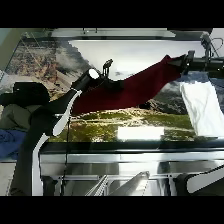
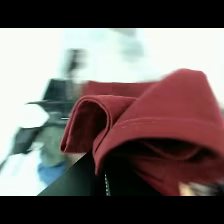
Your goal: Fold the shirts.
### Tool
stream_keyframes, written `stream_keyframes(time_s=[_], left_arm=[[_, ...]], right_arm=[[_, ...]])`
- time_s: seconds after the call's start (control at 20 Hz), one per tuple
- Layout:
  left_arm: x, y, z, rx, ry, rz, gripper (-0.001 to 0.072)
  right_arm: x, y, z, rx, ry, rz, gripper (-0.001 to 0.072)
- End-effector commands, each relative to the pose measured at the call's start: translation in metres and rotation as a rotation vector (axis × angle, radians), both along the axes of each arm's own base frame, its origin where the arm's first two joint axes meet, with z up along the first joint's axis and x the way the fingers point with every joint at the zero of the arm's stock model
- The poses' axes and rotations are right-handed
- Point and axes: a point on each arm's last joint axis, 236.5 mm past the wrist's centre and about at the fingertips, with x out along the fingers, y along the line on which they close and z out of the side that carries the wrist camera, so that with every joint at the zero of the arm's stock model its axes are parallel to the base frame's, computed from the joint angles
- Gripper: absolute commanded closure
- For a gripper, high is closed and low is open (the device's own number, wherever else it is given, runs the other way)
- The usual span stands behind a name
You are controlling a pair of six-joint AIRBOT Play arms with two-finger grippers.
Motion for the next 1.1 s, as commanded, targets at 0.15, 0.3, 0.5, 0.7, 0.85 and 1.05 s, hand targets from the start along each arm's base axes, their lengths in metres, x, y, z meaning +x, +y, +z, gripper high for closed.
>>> stream_keyframes(time_s=[0.15, 0.3, 0.5, 0.7, 0.85, 1.05], left_arm=[[-0.016, -0.017, 0.028, -0.162, 0.143, 0.014, 0.07], [-0.045, -0.003, 0.14, -0.428, 0.208, -0.153, 0.0701], [-0.06, 0.111, 0.297, -0.576, 0.033, -0.254, 0.0705], [-0.057, 0.233, 0.393, -0.534, -0.241, -0.07, 0.0701], [-0.065, 0.277, 0.422, -0.475, -0.349, 0.014, 0.07], [-0.077, 0.284, 0.429, -0.455, -0.364, 0.007, 0.07]], right_arm=[[-0.034, 0.103, 0.085, 0.087, -0.141, 0.15, 0.0695], [-0.03, 0.154, 0.073, 0.072, -0.124, 0.163, 0.0695], [-0.025, 0.255, 0.018, 0.014, -0.075, 0.162, 0.0695], [-0.034, 0.361, -0.05, -0.043, -0.105, 0.122, 0.0695], [-0.042, 0.419, -0.092, -0.056, -0.176, 0.077, 0.0681], [-0.052, 0.447, -0.108, 0.017, -0.135, 0.075, 0.0055]])
